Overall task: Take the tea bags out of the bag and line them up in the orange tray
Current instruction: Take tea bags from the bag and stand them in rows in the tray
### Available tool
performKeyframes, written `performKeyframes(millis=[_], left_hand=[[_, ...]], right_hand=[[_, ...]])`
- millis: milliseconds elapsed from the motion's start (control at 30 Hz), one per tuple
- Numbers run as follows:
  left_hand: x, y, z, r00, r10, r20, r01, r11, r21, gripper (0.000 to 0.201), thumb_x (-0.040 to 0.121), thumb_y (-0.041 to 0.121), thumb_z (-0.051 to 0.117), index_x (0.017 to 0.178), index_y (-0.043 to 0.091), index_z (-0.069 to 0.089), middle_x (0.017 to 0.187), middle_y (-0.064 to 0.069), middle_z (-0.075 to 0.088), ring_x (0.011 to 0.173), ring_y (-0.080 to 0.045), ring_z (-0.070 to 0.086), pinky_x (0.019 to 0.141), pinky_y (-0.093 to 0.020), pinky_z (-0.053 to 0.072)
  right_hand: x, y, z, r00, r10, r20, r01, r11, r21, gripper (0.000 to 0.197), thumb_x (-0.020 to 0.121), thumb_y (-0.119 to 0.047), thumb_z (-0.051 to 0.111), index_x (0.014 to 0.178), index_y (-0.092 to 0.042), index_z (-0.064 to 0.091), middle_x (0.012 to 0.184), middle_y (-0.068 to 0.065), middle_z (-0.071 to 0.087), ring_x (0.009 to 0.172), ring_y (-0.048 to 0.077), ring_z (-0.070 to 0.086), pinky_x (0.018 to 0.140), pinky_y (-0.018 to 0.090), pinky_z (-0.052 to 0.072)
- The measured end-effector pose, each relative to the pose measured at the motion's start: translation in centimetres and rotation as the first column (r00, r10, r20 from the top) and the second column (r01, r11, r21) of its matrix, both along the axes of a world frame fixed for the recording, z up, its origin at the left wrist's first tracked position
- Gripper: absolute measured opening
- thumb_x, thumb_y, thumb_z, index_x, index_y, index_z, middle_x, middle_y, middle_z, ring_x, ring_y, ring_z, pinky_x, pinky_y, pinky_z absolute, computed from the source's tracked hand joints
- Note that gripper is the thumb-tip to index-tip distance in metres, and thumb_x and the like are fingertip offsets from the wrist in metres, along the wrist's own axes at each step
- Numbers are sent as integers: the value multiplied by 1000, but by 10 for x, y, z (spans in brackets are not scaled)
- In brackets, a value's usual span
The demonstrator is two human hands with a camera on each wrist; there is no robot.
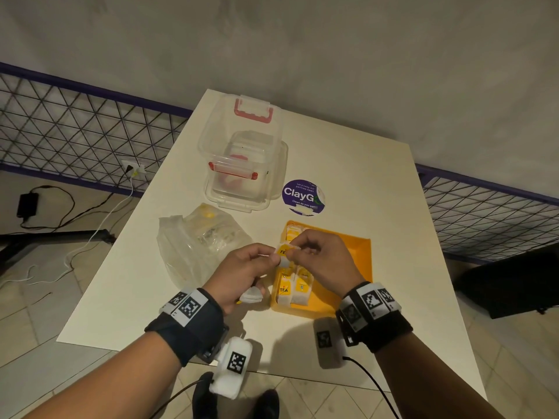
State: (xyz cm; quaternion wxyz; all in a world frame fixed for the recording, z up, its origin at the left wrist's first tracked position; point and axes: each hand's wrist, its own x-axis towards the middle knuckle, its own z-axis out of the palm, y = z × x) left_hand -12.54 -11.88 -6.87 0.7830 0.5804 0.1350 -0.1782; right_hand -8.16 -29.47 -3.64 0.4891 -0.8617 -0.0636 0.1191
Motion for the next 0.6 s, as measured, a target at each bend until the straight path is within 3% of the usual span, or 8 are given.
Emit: performKeyframes(millis=[67,133,233,300,400,533,600], left_hand=[[0,0,1,999,22,-25,-22,1000,-16,22,95,15,61,111,0,65,105,-25,70,40,-9,54,39,-19,43],[-1,0,0,996,49,-68,-50,998,-25,22,97,15,59,111,0,64,105,-24,72,44,-9,56,39,-19,43],[-2,0,-6,993,42,-107,-46,999,-29,21,98,16,57,110,1,65,105,-23,73,65,-12,65,43,-21,44],[-2,-1,-8,993,36,-111,-38,999,-19,21,98,16,56,109,1,65,102,-22,74,72,-13,66,44,-22,45],[-2,0,-7,992,37,-120,-41,999,-31,20,98,15,56,109,0,65,100,-22,74,74,-16,67,43,-22,45],[-2,-1,-8,991,34,-131,-38,999,-29,19,98,14,56,107,0,65,99,-22,74,74,-18,67,43,-22,45],[-1,-1,-8,990,33,-136,-37,999,-29,19,97,14,56,106,1,66,99,-22,74,71,-17,67,43,-23,46]], right_hand=[[4,-7,5,997,-73,-31,75,995,67,5,82,-8,77,82,-8,72,77,5,70,67,7,61,64,18,51],[9,-16,7,995,-96,-30,96,995,1,6,82,-10,78,81,-8,73,77,3,71,66,3,61,61,13,48],[12,-28,4,993,-53,-106,32,983,-183,8,81,-12,78,78,-10,70,73,3,70,62,7,61,60,20,49],[9,-35,0,972,-70,-225,27,982,-187,9,83,-6,76,79,-7,68,68,9,67,55,11,63,56,26,50],[3,-44,-8,912,-87,-400,7,981,-196,7,85,-3,73,86,-4,66,67,17,67,48,13,63,54,33,50],[-6,-45,-20,829,-115,-547,-3,978,-211,15,87,-5,71,101,-1,65,81,23,72,62,23,70,49,26,48],[-9,-43,-26,812,-111,-573,-11,978,-206,17,87,-6,72,102,-3,67,88,23,74,63,22,70,57,30,53]])
